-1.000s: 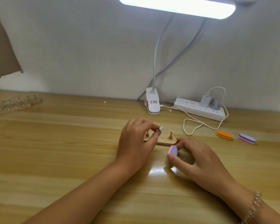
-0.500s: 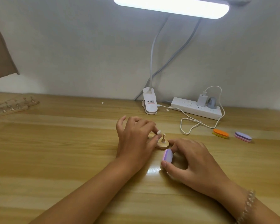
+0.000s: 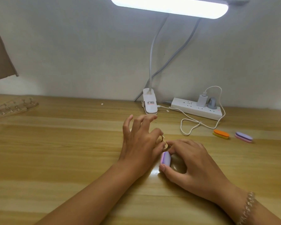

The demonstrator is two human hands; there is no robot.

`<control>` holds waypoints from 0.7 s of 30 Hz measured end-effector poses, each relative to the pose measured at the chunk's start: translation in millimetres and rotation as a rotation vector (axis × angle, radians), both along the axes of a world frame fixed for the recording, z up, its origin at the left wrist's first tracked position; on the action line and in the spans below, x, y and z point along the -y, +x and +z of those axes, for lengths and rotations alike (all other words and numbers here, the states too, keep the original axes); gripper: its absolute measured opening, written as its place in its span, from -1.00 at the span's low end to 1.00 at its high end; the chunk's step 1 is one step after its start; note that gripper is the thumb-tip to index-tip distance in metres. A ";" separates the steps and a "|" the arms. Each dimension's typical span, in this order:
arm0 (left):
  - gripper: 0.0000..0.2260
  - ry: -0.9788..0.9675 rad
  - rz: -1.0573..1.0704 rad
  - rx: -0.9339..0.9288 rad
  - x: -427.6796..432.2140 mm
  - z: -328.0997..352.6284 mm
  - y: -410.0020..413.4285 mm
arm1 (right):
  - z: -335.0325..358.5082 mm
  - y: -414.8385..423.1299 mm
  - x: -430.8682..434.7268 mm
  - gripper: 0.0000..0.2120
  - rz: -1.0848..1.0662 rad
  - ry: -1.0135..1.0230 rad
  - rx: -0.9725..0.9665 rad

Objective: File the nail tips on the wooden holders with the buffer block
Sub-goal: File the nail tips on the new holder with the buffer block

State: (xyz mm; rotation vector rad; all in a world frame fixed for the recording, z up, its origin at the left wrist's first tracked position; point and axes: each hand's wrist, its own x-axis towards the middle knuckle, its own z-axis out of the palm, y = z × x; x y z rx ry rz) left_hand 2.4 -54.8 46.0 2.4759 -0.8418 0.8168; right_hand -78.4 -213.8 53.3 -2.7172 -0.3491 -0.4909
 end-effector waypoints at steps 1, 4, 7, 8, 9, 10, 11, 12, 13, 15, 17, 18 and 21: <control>-0.85 -0.001 -0.013 0.004 0.1 0.6 -0.3 | -0.1 0.4 -0.2 -0.62 0.003 -0.001 0.004; -0.91 -0.008 -0.040 0.022 0.0 1.6 -1.5 | -1.0 0.8 -0.4 -0.60 0.007 -0.009 0.007; -0.93 -0.022 -0.082 0.099 1.6 3.7 -3.8 | -0.6 0.8 -0.4 -0.61 -0.001 -0.004 0.001; -0.94 -0.042 -0.105 0.122 1.3 4.2 -4.6 | -0.5 0.9 -0.4 -0.65 -0.013 0.023 0.016; -0.95 -0.070 -0.135 0.132 -0.2 4.1 -5.2 | -0.6 1.3 -0.1 -0.70 -0.034 0.074 0.038; -0.96 -0.108 -0.171 0.121 -2.1 3.8 -6.1 | -0.2 1.8 1.2 -0.72 -0.064 0.135 0.062; -0.96 -0.142 -0.204 0.085 -4.5 3.5 -7.1 | 0.0 2.6 3.5 -0.73 -0.097 0.204 0.085; -0.95 -0.167 -0.229 0.037 -6.7 3.7 -8.5 | 0.5 3.2 6.9 -0.70 -0.129 0.277 0.109; -0.95 -0.181 -0.244 -0.007 -8.5 4.1 -10.0 | 1.4 3.5 10.0 -0.67 -0.154 0.355 0.138; -0.96 -0.180 -0.266 -0.063 -10.5 3.9 -10.9 | 4.0 2.6 13.0 -0.65 -0.175 0.448 0.205; -0.95 -0.145 -0.294 -0.099 -11.2 2.0 -9.7 | 4.9 0.8 9.2 -0.66 -0.134 0.377 0.248; -0.93 -0.119 -0.316 -0.119 -11.6 0.9 -8.8 | 3.6 0.0 5.6 -0.67 -0.099 0.301 0.251; -0.86 -0.066 -0.368 -0.177 -13.2 -0.7 -6.4 | -0.5 2.5 3.2 -0.65 -0.100 0.217 0.226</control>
